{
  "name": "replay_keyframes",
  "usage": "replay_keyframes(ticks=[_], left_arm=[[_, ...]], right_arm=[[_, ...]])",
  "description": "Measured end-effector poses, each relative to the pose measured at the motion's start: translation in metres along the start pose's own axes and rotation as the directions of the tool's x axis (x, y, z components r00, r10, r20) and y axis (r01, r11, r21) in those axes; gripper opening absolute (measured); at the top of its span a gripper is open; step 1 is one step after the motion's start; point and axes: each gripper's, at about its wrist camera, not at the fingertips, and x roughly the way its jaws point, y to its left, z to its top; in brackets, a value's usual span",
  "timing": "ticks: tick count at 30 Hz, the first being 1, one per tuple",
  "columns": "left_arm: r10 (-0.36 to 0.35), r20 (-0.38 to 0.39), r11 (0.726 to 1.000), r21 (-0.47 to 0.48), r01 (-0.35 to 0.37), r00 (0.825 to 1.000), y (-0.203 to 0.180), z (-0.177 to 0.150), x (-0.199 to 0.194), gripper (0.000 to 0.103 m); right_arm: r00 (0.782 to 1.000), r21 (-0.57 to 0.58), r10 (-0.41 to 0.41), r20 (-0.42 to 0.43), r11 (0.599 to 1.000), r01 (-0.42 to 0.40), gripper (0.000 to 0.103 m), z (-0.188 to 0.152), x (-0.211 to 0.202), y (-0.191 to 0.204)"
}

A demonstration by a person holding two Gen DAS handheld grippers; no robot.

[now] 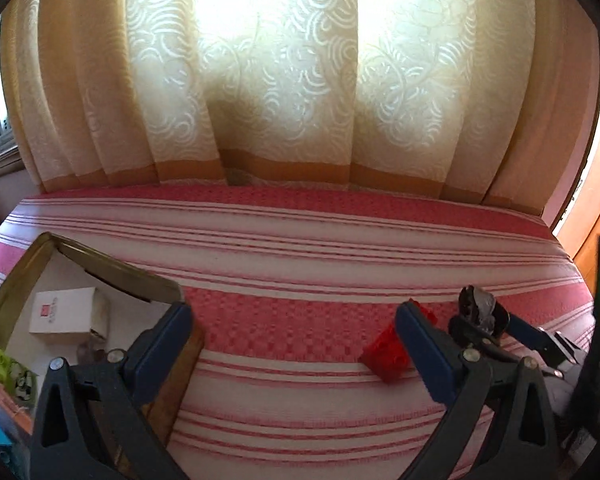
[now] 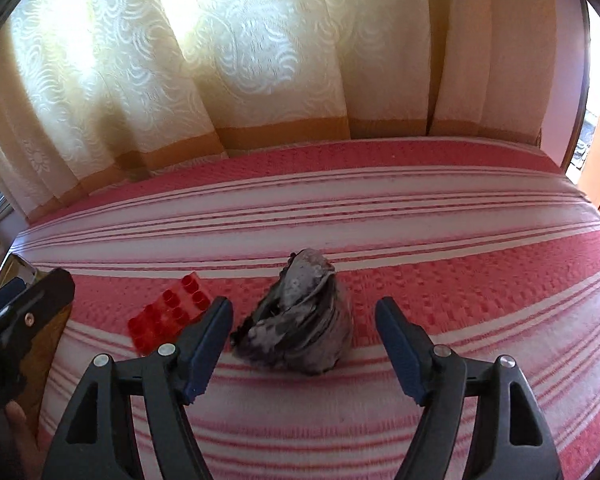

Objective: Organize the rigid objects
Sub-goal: 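Grasp the red Duplo brick with the left tool while the right tool grasps the grey shoe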

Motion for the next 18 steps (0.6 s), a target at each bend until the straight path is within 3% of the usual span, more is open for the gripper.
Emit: replay_keyframes(ticks=[5, 8, 10, 18], left_arm=[[-0.019, -0.021, 0.999, 0.047, 0.02, 1.0, -0.009, -0.004, 0.009, 0.103], [-0.033, -0.003, 0.997, 0.072, 0.033, 0.999, -0.014, -0.006, 0.005, 0.103], [-0.042, 0.008, 0.995, 0.091, 0.041, 0.999, -0.016, -0.008, 0.003, 0.103], [-0.11, 0.007, 0.979, 0.171, 0.107, 0.994, -0.032, -0.014, 0.003, 0.103]], right_arm=[[0.999, -0.019, 0.028, -0.034, 0.999, -0.029, 0.075, 0.004, 0.009, 0.001], [0.999, -0.071, -0.001, -0.044, 0.997, -0.003, 0.064, 0.001, 0.007, 0.006], [0.999, -0.087, -0.005, -0.042, 0.996, 0.002, 0.064, -0.002, 0.005, 0.003], [0.998, -0.012, 0.04, -0.044, 0.999, -0.04, 0.063, -0.014, -0.014, -0.032]])
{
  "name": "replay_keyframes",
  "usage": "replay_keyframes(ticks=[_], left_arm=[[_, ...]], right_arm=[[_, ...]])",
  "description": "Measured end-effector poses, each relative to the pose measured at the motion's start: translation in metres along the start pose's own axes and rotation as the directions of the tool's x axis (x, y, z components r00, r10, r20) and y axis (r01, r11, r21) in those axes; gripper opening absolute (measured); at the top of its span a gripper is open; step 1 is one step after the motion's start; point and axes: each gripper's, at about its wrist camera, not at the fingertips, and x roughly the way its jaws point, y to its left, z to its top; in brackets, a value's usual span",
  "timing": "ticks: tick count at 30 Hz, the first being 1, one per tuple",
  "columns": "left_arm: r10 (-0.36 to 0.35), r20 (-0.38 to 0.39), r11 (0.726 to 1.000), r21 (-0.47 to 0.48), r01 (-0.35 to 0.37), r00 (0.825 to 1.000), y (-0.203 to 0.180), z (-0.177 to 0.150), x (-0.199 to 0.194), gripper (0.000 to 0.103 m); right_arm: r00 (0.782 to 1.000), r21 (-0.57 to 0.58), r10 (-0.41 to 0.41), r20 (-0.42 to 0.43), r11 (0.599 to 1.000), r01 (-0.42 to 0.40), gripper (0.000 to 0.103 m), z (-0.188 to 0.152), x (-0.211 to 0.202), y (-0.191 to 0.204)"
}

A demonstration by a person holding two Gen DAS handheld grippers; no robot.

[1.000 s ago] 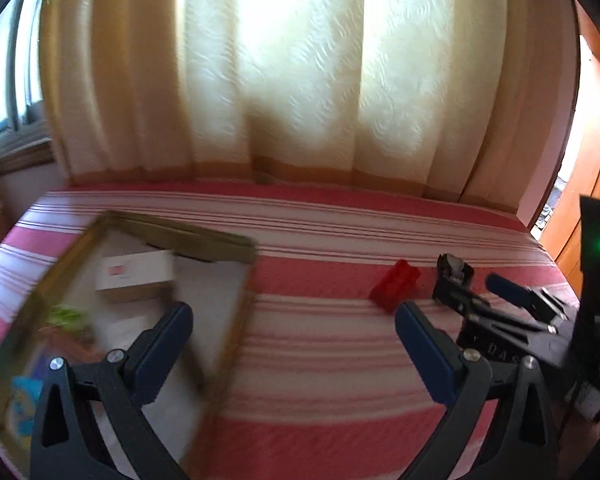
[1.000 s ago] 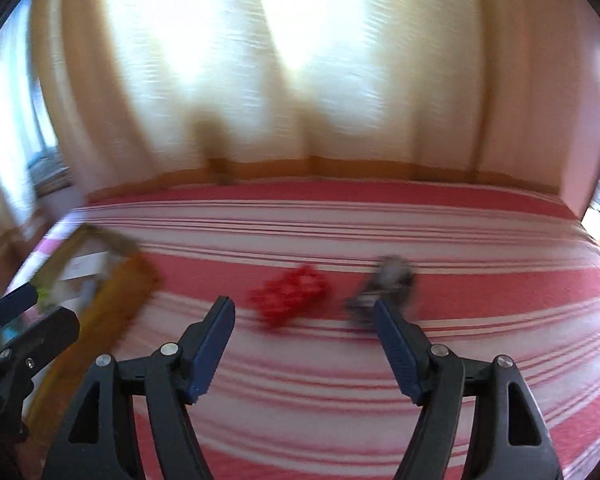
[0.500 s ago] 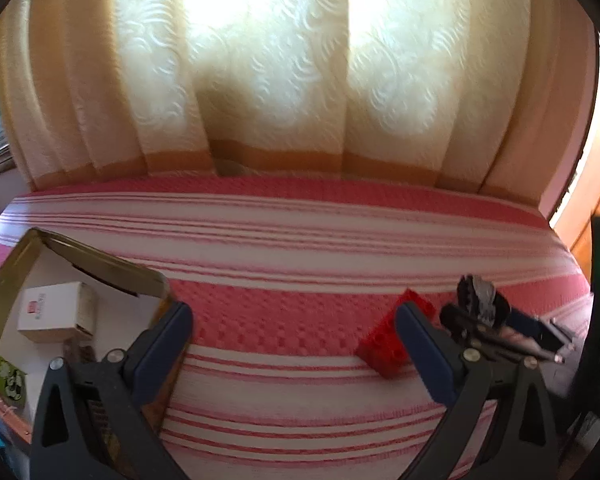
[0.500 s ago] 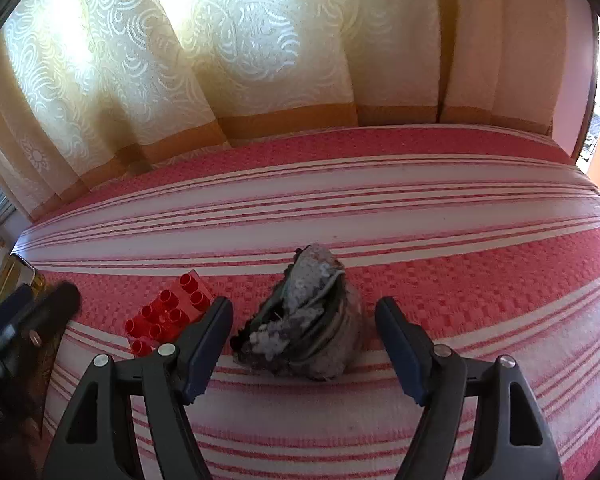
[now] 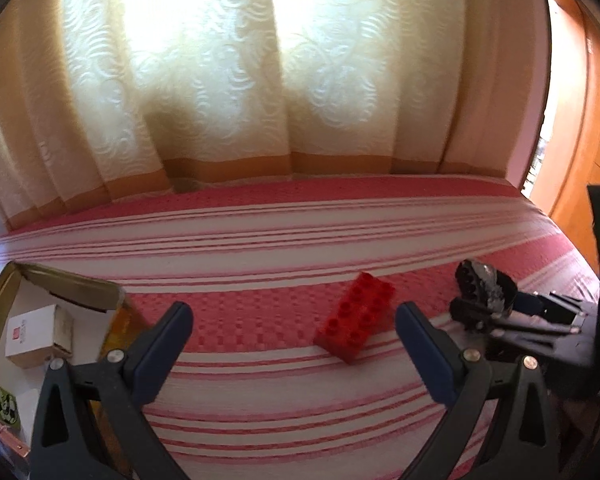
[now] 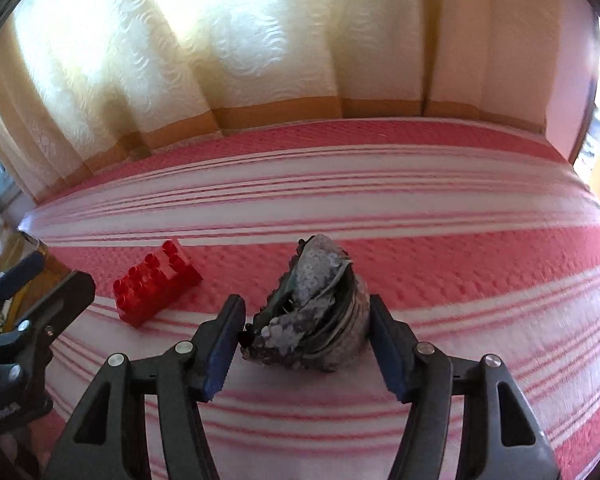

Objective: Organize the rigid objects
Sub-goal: 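Grasp the red Duplo brick with the left tool while the right tool grasps the grey shoe, then lift and carry the red brick and grey shoe over the tray with both tools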

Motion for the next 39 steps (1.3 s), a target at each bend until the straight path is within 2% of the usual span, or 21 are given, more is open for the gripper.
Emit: replay_keyframes(ticks=[6, 10, 14, 16, 19, 21, 23, 24, 26, 28, 30, 34, 39], left_arm=[[-0.016, -0.038, 0.997, 0.073, 0.019, 0.999, -0.02, 0.004, 0.017, 0.103], [-0.051, -0.106, 0.995, 0.078, 0.059, 0.993, -0.023, 0.007, 0.035, 0.102], [-0.098, -0.158, 0.992, 0.068, 0.11, 0.983, -0.025, 0.01, 0.047, 0.097], [-0.114, -0.184, 0.99, 0.056, 0.126, 0.976, -0.025, 0.011, 0.053, 0.086], [-0.127, -0.211, 0.989, 0.047, 0.14, 0.969, -0.027, 0.011, 0.059, 0.075], [-0.134, -0.212, 0.988, 0.052, 0.148, 0.968, -0.029, 0.01, 0.059, 0.075], [-0.131, -0.206, 0.987, 0.065, 0.147, 0.97, -0.032, 0.008, 0.058, 0.066], [-0.134, -0.203, 0.985, 0.076, 0.152, 0.97, -0.034, 0.007, 0.057, 0.057], [-0.133, -0.201, 0.984, 0.086, 0.153, 0.97, -0.035, 0.006, 0.057, 0.052], [-0.141, -0.198, 0.984, 0.077, 0.159, 0.97, -0.033, 0.006, 0.055, 0.037], [-0.153, -0.195, 0.984, 0.056, 0.167, 0.969, -0.028, 0.005, 0.054, 0.031], [-0.16, -0.186, 0.986, 0.022, 0.167, 0.969, -0.015, -0.001, 0.044, 0.031], [-0.137, -0.149, 0.99, 0.006, 0.139, 0.979, -0.002, -0.009, 0.026, 0.031]], right_arm=[[1.0, 0.09, -0.024, 0.006, 0.996, 0.023, 0.063, -0.003, -0.006, -0.03], [1.0, 0.082, -0.021, 0.008, 0.996, 0.021, 0.063, -0.004, -0.006, -0.027], [1.0, 0.071, -0.028, 0.009, 0.997, 0.027, 0.063, -0.004, -0.006, -0.022], [1.0, 0.071, -0.026, 0.011, 0.997, 0.025, 0.063, -0.004, -0.008, -0.024], [1.0, 0.067, -0.026, 0.009, 0.997, 0.025, 0.063, -0.004, -0.007, -0.023], [1.0, 0.061, -0.025, 0.009, 0.998, 0.024, 0.063, -0.005, -0.006, -0.021], [1.0, 0.054, -0.026, 0.01, 0.998, 0.026, 0.063, -0.005, -0.006, -0.019], [1.0, 0.05, -0.027, 0.011, 0.998, 0.026, 0.063, -0.005, -0.005, -0.017], [1.0, 0.036, -0.024, 0.013, 0.999, 0.024, 0.063, -0.006, -0.005, -0.013], [1.0, 0.021, -0.02, 0.016, 1.0, 0.02, 0.063, -0.007, -0.005, -0.008], [1.0, 0.003, -0.014, 0.017, 1.0, 0.014, 0.063, -0.009, -0.006, -0.003], [1.0, -0.018, 0.017, 0.024, 1.0, -0.017, 0.063, -0.013, -0.009, 0.003], [0.999, -0.051, 0.046, 0.029, 0.998, -0.044, 0.063, -0.017, -0.012, 0.012]])
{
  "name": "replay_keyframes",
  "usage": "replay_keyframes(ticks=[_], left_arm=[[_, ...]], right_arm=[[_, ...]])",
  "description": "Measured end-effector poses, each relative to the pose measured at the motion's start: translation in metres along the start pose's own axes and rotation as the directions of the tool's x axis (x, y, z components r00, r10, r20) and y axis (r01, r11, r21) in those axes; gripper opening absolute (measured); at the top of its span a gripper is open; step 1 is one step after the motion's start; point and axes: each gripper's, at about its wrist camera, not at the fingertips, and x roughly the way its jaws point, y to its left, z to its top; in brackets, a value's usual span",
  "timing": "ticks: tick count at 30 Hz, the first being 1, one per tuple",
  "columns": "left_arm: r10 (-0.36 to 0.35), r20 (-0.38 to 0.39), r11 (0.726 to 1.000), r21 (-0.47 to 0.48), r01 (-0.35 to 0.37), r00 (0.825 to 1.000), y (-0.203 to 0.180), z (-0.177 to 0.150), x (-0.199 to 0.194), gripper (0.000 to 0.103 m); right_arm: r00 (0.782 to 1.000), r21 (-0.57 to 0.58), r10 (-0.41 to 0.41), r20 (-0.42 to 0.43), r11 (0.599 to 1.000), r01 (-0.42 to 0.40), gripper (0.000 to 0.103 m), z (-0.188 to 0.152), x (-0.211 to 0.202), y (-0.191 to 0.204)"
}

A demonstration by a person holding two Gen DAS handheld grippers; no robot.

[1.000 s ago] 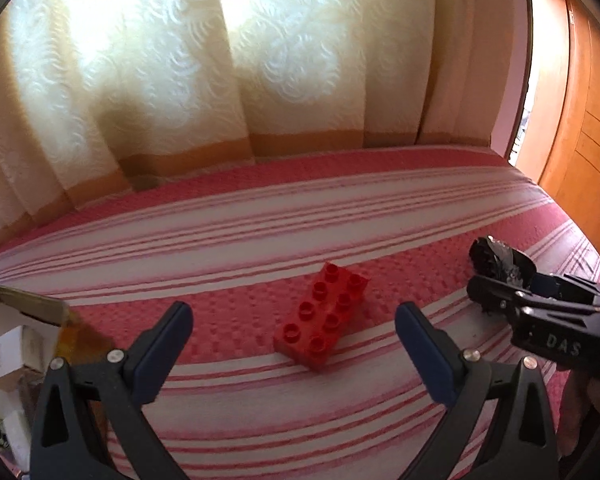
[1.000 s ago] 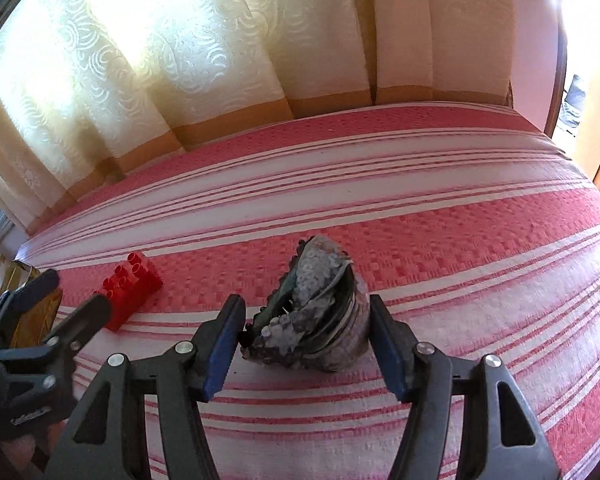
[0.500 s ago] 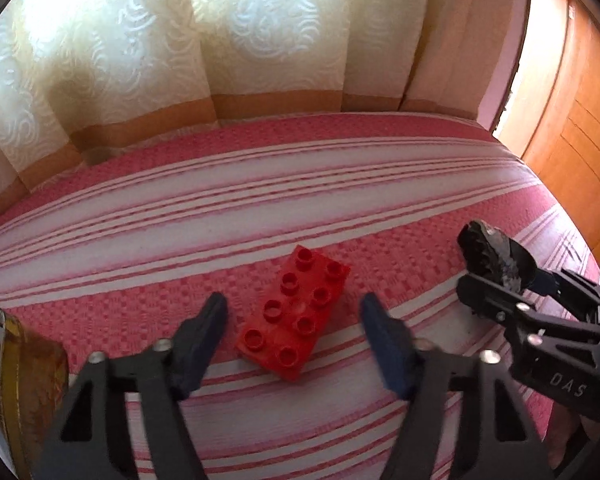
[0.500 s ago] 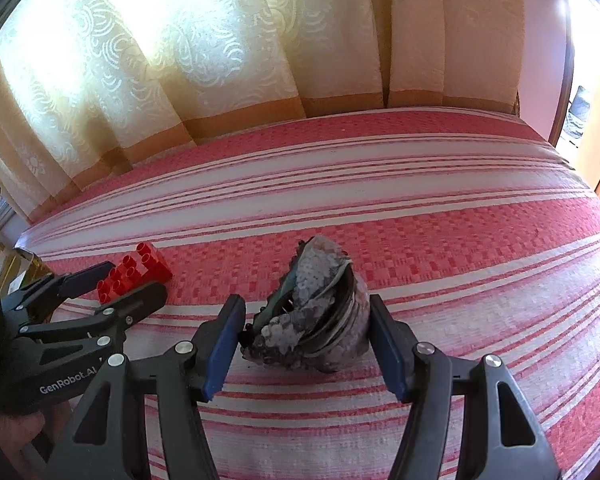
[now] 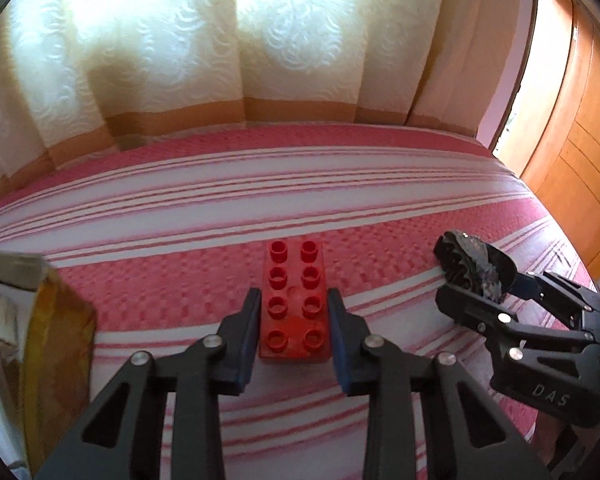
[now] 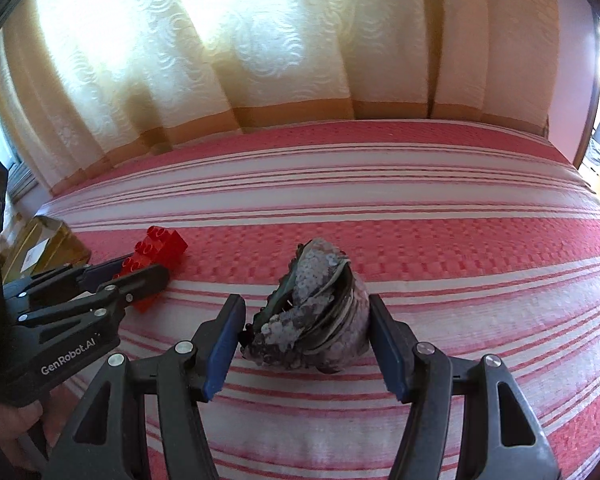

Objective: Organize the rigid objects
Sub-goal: 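Lift and carry the red brick and grey shoe over the tray with both tools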

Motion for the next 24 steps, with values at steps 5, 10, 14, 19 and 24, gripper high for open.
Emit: replay_keyframes(ticks=[5, 10, 14, 19, 24], left_arm=[[0.036, 0.031, 0.999, 0.013, -0.037, 0.999, 0.0, -0.006, -0.011, 0.031], [0.063, 0.055, 0.997, 0.029, -0.065, 0.996, -0.002, -0.011, -0.019, 0.031], [0.075, 0.067, 0.997, 0.008, -0.076, 0.995, 0.001, -0.013, -0.022, 0.031], [0.08, 0.069, 0.996, -0.031, -0.078, 0.994, 0.009, -0.018, -0.026, 0.031], [0.091, 0.08, 0.995, -0.044, -0.088, 0.993, 0.011, -0.023, -0.032, 0.031]], right_arm=[[0.999, -0.025, 0.031, 0.011, 0.999, -0.031, 0.063, -0.006, -0.005, 0.01], [0.998, -0.037, 0.05, 0.023, 0.998, -0.049, 0.063, -0.009, -0.01, 0.015], [0.998, -0.049, 0.063, 0.03, 0.997, -0.062, 0.063, -0.012, -0.013, 0.018], [0.996, -0.05, 0.079, 0.044, 0.996, -0.077, 0.063, -0.013, -0.016, 0.019], [0.995, -0.04, 0.09, 0.052, 0.995, -0.088, 0.063, -0.014, -0.019, 0.018]])
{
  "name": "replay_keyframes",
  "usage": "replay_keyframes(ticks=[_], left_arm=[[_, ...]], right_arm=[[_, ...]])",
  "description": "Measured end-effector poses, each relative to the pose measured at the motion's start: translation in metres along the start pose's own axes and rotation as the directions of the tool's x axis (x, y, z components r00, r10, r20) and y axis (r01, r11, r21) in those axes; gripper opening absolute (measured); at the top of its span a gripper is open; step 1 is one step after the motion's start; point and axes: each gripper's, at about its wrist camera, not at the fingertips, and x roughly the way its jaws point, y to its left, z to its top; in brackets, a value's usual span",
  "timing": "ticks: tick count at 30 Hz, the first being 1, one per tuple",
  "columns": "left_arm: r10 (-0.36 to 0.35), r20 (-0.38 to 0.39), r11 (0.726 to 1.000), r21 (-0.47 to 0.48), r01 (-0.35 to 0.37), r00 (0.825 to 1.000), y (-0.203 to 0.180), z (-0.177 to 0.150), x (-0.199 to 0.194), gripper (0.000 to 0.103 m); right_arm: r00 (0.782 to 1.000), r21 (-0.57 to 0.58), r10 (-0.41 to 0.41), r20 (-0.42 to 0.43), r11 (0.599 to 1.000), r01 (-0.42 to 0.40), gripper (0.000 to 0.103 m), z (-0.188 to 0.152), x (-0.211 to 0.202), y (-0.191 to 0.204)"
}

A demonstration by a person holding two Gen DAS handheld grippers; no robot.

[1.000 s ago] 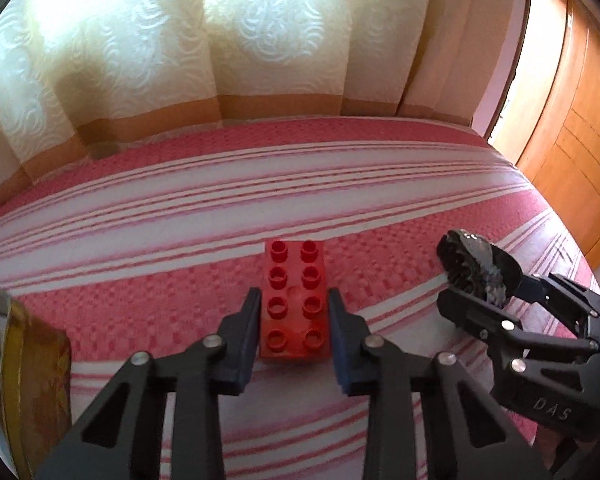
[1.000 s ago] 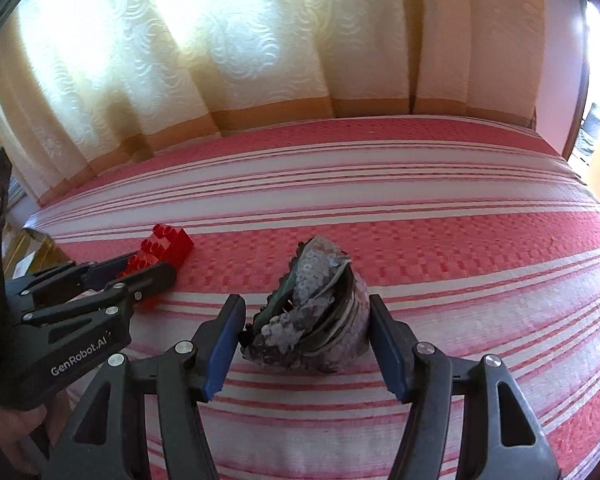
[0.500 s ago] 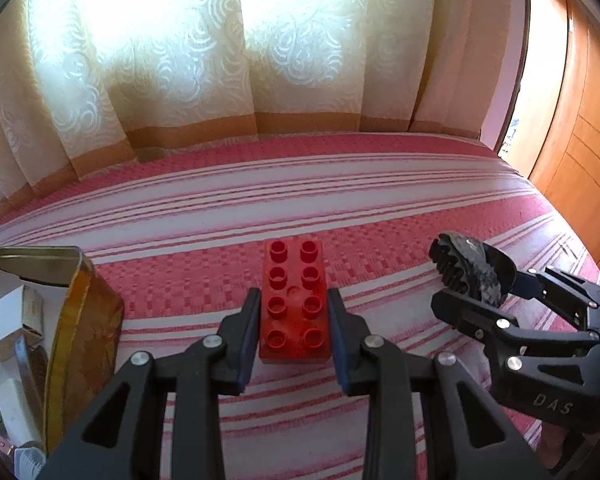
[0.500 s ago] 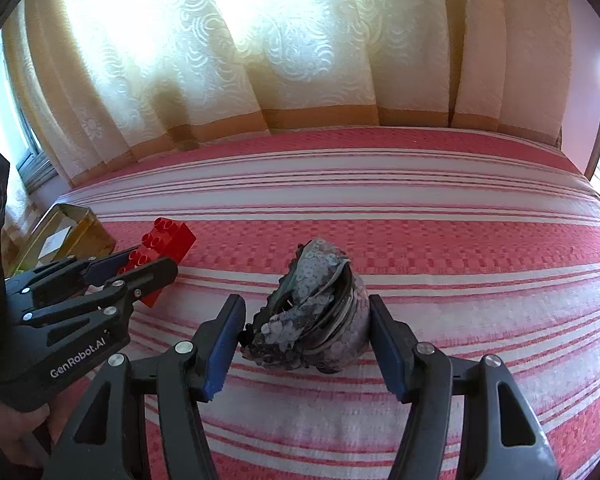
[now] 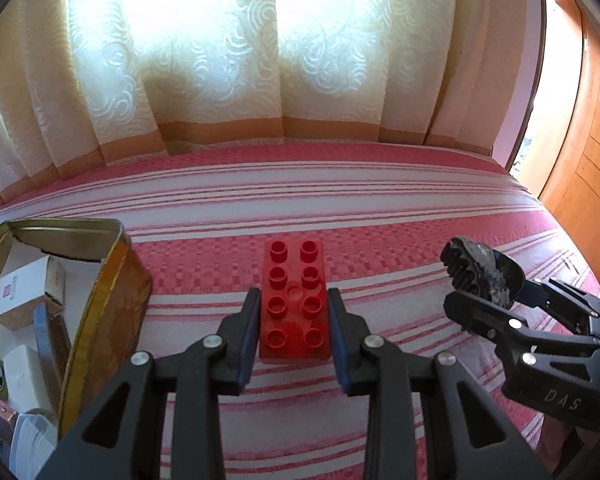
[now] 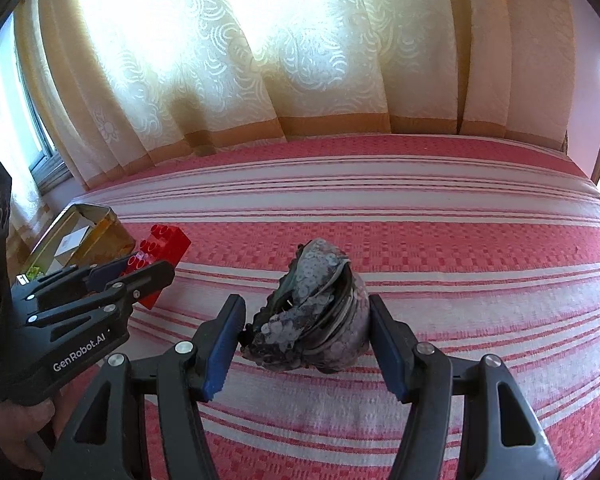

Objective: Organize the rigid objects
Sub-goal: 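Lift and carry the red brick and grey shoe over the tray with both tools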

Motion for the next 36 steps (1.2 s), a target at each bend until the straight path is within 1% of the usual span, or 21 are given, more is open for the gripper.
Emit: replay_keyframes(ticks=[8, 12, 16, 20, 24, 28, 32, 36], left_arm=[[0.006, 0.01, 1.0, 0.02, -0.006, 1.0, -0.007, -0.004, -0.008, 0.031], [0.01, 0.014, 1.0, 0.017, -0.011, 1.0, -0.006, -0.005, -0.012, 0.031], [0.01, 0.002, 1.0, 0.009, -0.011, 1.0, -0.003, -0.006, -0.013, 0.031], [0.011, 0.007, 1.0, 0.013, -0.011, 1.0, -0.004, -0.01, -0.017, 0.031], [0.002, 0.007, 1.0, 0.008, -0.002, 1.0, -0.003, -0.016, -0.021, 0.031], [-0.007, 0.004, 1.0, -0.016, 0.007, 1.0, 0.003, -0.02, -0.025, 0.031], [-0.005, -0.001, 0.999, -0.036, 0.005, 1.0, 0.009, -0.023, -0.028, 0.031], [0.004, 0.003, 1.0, -0.024, -0.004, 1.0, 0.008, -0.026, -0.033, 0.031]], right_arm=[[1.0, 0.007, 0.019, 0.012, 1.0, -0.02, 0.063, -0.003, -0.004, 0.003], [0.999, -0.012, 0.031, 0.009, 0.999, -0.031, 0.063, -0.004, -0.005, 0.008], [0.999, -0.035, 0.033, 0.011, 0.999, -0.033, 0.063, -0.005, -0.007, 0.014], [0.999, -0.03, 0.039, 0.016, 0.999, -0.038, 0.063, -0.006, -0.009, 0.013], [1.0, -0.037, 0.017, 0.027, 0.999, -0.016, 0.063, -0.006, -0.011, 0.015], [0.999, -0.079, -0.015, 0.041, 0.997, 0.018, 0.063, -0.008, -0.013, 0.024], [0.999, -0.092, -0.009, 0.046, 0.996, 0.013, 0.063, -0.01, -0.016, 0.03], [0.998, -0.108, -0.01, 0.065, 0.994, 0.017, 0.063, -0.013, -0.021, 0.037]])
